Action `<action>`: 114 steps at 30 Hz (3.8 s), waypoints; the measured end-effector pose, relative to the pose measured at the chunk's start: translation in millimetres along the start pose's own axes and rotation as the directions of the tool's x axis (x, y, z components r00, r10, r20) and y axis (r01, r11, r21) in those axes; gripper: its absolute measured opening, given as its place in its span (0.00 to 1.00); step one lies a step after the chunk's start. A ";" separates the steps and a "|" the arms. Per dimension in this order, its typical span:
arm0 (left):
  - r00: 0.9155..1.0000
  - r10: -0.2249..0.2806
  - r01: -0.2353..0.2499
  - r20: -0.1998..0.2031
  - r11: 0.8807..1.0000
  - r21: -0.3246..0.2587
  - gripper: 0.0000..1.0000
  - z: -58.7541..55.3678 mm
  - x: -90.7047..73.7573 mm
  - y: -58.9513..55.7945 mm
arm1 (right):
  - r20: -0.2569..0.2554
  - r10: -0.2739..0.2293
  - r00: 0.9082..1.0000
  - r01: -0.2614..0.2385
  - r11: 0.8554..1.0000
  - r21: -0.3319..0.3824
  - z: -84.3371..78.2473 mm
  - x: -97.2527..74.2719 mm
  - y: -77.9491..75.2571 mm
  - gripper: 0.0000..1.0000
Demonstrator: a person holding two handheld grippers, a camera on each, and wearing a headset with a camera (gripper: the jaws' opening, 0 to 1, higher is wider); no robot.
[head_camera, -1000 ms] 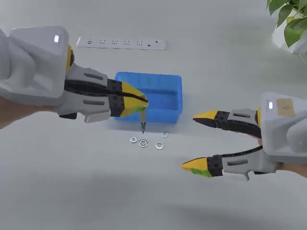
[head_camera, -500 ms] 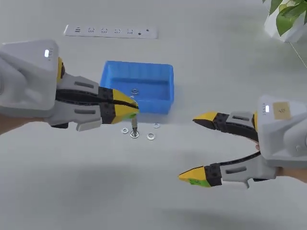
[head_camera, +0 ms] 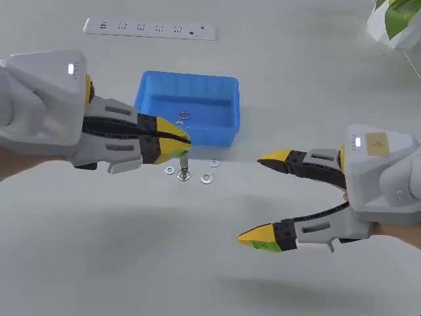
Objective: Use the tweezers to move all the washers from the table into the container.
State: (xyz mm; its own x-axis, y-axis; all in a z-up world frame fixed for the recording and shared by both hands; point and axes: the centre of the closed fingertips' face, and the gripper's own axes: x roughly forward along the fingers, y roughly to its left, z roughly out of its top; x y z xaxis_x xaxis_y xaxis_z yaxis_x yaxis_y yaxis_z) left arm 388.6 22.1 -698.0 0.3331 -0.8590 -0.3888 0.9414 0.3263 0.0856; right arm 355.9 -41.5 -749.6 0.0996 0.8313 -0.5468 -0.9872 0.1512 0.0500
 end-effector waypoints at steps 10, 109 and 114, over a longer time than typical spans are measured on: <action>1.000 -0.014 0.014 0.014 1.000 -0.022 0.05 -4.2 -0.8 -2.3 | -0.012 0.009 1.000 -0.009 1.000 0.022 -5.5 -1.1 0.8 0.72; 0.990 0.137 -0.144 -0.042 0.961 -0.237 0.47 -21.8 -35.1 7.6 | -0.048 0.167 0.985 -0.174 0.945 -0.277 57.2 81.0 -17.7 0.09; 0.980 0.197 -0.193 -0.018 0.938 -0.288 0.54 -20.2 -51.0 10.9 | -0.017 0.173 0.985 -0.171 0.947 -0.271 75.6 61.2 -20.0 0.09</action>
State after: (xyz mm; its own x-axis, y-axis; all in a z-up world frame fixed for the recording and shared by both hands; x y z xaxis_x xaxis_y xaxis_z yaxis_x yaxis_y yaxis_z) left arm 380.9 77.5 -695.7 0.5106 -0.7707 -0.3813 0.8033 0.5857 -0.1082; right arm 391.2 46.8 -720.9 -0.0748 0.8360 -0.5437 -0.9859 -0.1437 -0.0852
